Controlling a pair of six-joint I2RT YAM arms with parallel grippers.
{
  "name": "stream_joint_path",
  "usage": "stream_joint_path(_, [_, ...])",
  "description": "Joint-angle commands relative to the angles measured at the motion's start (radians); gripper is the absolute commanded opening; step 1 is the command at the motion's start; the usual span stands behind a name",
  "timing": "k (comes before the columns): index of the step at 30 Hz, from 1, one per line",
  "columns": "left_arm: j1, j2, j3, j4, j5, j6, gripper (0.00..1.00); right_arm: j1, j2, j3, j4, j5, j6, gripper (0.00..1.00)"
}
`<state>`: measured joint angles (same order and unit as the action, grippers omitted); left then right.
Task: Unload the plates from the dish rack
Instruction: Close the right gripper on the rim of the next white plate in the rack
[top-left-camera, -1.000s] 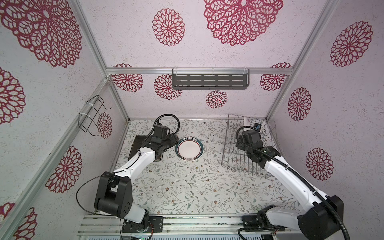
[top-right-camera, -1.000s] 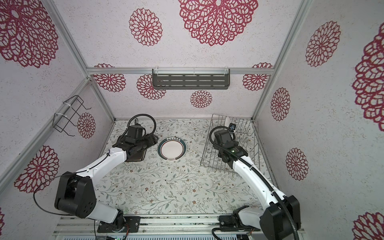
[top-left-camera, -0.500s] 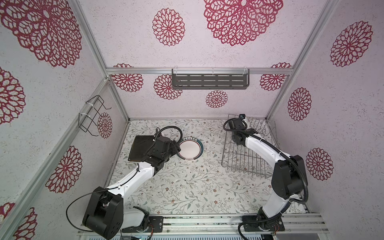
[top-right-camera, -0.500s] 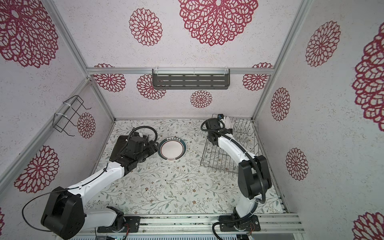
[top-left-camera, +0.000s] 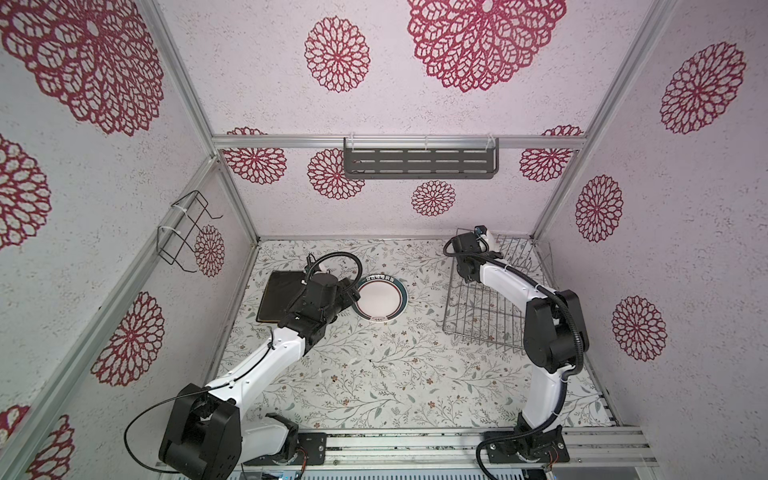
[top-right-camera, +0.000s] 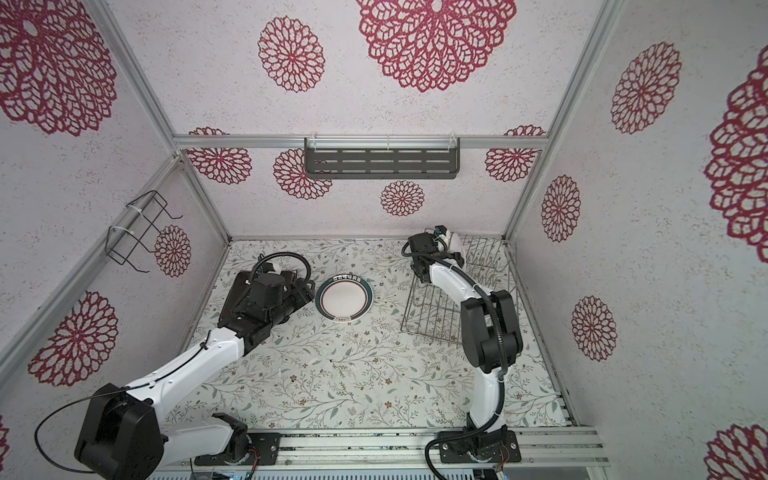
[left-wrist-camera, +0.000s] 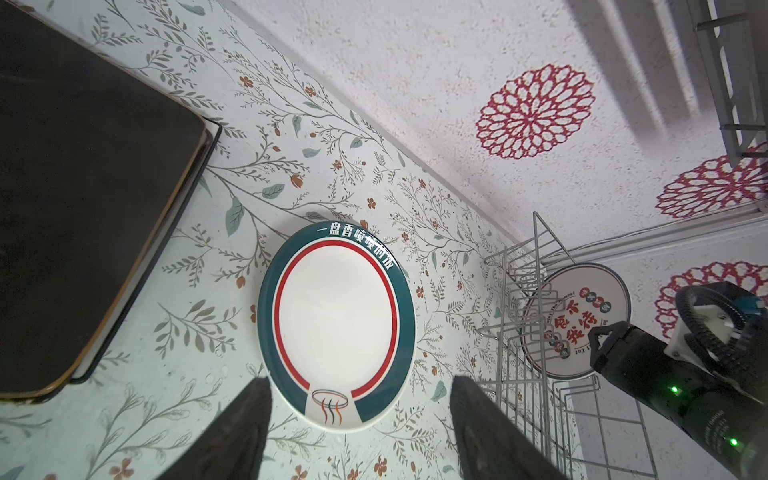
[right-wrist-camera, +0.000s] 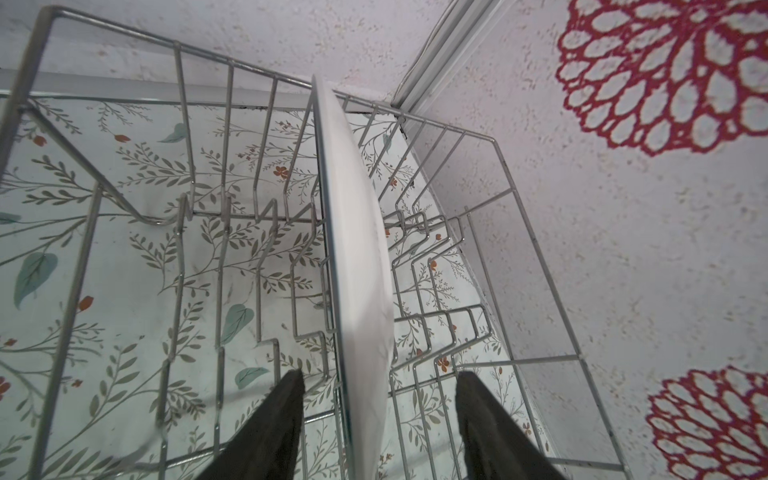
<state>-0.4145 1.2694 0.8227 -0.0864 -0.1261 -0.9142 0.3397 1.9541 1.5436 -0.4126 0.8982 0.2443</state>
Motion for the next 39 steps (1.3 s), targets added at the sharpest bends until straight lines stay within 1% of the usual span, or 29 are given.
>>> stream_joint_path(1, [-0.003, -0.021, 0.005, -0.002, -0.014, 0.003, 0.72, -0.014, 0.004, 0.032, 0.033, 0.064, -0.001, 0.58])
stream_joint_path(9, [-0.004, -0.012, 0.030, -0.019, -0.009, 0.012, 0.72, -0.031, 0.016, 0.009, 0.065, 0.055, 0.003, 0.49])
stream_joint_path(23, [-0.004, 0.023, 0.070, -0.056, 0.015, 0.018, 0.72, -0.042, 0.016, -0.035, 0.096, 0.026, 0.007, 0.38])
stream_joint_path(31, [-0.005, 0.027, 0.073, -0.058, 0.027, 0.015, 0.72, -0.048, 0.025, -0.036, 0.101, 0.030, 0.001, 0.29])
stream_joint_path(39, [-0.005, 0.027, 0.075, -0.058, 0.028, 0.018, 0.72, -0.049, 0.020, -0.039, 0.109, 0.033, -0.001, 0.27])
